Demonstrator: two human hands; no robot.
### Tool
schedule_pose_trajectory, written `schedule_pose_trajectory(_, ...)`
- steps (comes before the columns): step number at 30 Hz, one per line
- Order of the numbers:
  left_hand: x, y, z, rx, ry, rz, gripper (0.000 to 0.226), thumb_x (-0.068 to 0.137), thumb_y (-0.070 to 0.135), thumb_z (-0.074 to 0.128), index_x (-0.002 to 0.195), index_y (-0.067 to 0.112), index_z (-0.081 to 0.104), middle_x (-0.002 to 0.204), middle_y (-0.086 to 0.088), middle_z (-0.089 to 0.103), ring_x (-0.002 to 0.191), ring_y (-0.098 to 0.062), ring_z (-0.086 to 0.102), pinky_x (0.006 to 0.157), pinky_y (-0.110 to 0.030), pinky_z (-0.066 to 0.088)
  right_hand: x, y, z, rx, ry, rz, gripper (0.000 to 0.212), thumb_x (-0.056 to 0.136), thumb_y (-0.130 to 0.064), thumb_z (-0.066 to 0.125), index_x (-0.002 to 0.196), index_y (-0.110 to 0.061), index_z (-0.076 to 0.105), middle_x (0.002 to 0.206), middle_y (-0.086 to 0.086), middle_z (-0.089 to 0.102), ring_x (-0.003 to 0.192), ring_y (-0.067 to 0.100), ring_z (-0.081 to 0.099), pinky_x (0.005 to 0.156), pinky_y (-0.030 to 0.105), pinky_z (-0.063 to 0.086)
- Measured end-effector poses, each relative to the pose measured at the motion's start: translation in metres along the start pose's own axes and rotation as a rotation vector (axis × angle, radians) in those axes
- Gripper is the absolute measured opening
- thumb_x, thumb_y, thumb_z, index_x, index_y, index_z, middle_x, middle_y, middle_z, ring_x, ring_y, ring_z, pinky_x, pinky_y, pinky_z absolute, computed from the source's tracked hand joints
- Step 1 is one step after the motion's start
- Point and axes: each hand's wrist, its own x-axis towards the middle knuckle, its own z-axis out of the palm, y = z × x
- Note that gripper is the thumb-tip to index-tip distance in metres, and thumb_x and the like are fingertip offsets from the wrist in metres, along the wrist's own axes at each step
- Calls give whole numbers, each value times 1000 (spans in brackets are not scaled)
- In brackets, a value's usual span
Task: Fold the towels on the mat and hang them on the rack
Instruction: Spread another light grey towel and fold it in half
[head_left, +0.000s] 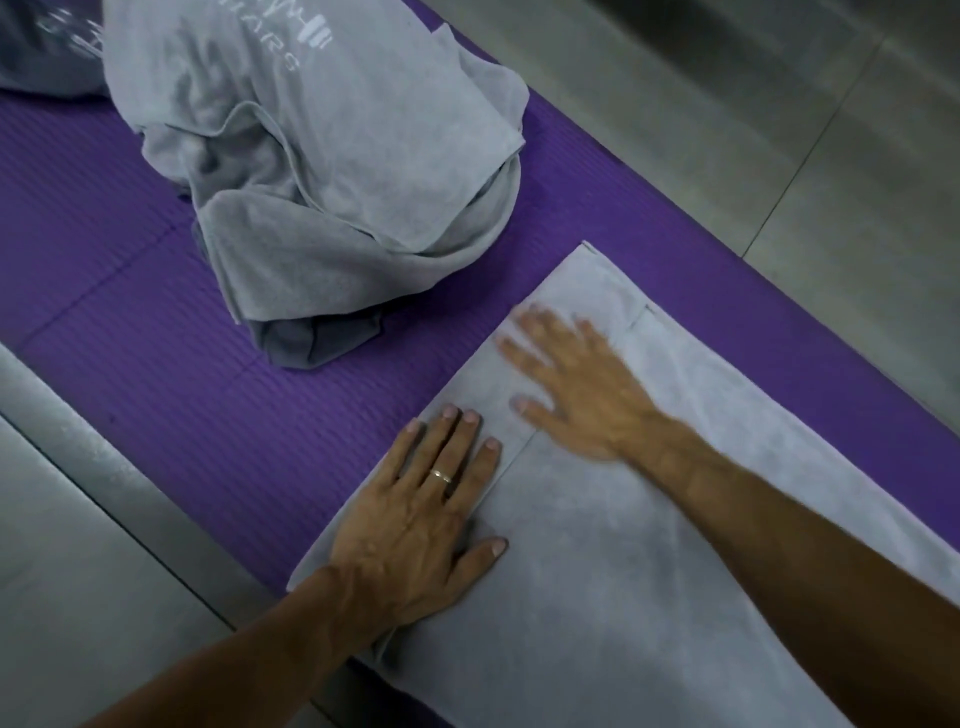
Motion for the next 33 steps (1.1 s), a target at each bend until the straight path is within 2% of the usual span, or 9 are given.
schedule_pose_trajectory(2,1,0,-1,2,-13,-3,83,92,68,25,153,13,20,160,-15,15,147,-32,13,114,-48,14,10,32,-6,-28,12,179,67,94,-63,1,153,-32,-3,163,0,-4,149,18,-6,120,47,-3)
schedule_pose_trajectory(5,2,2,-6,-21,-48,-10,82,91,69,27,152,14,24,159,-14,19,147,-32,16,115,-49,15,25,56,-22,-10,-8,382,64,98,-57,15,155,-29,3,163,-1,-1,150,19,-2,120,48,-1)
schedule_pose_trajectory(9,12,-1,-19,-110,-16,-6,71,88,61,42,139,13,47,147,-13,42,140,-31,35,116,-47,25,9,31,-33,128,198,486,55,98,-40,43,146,-14,37,151,10,35,136,30,34,111,43,25)
schedule_pose_trajectory(12,37,9,-32,-172,106,25,47,83,46,52,109,10,67,110,-10,65,104,-30,60,93,-41,46,-31,24,-42,130,201,527,49,96,-36,48,140,-13,44,134,9,50,120,30,45,98,40,33)
schedule_pose_trajectory(14,58,27,-41,-194,129,90,38,80,40,51,95,11,69,92,-7,68,83,-27,64,75,-37,52,-63,26,-49,141,157,563,49,96,-35,50,139,-15,45,129,8,51,118,30,47,97,40,34)
schedule_pose_trajectory(20,114,122,-66,-191,101,366,38,76,44,48,88,16,71,82,-2,68,72,-23,66,63,-31,56,-190,42,-67,158,158,773,49,96,-37,50,138,-15,46,130,10,52,119,31,49,97,41,39)
schedule_pose_trajectory(26,123,232,-67,-82,-2,710,35,77,43,48,84,17,69,76,0,66,65,-21,65,52,-31,54,-347,47,-66,146,129,996,46,96,-37,51,135,-13,49,130,11,52,115,32,52,95,43,45)
schedule_pose_trajectory(30,112,310,-58,-2,-50,875,39,78,43,40,86,18,69,76,3,65,65,-19,64,51,-30,53,-455,43,-46,144,195,1198,44,94,-33,54,132,-11,53,127,13,53,112,35,54,93,43,45)
schedule_pose_trajectory(33,91,379,-44,-24,-84,918,37,80,40,44,92,16,69,83,0,66,74,-21,65,58,-32,54,-531,36,-24,176,205,1288,42,93,-30,57,131,-10,55,130,13,54,115,32,54,94,43,47)
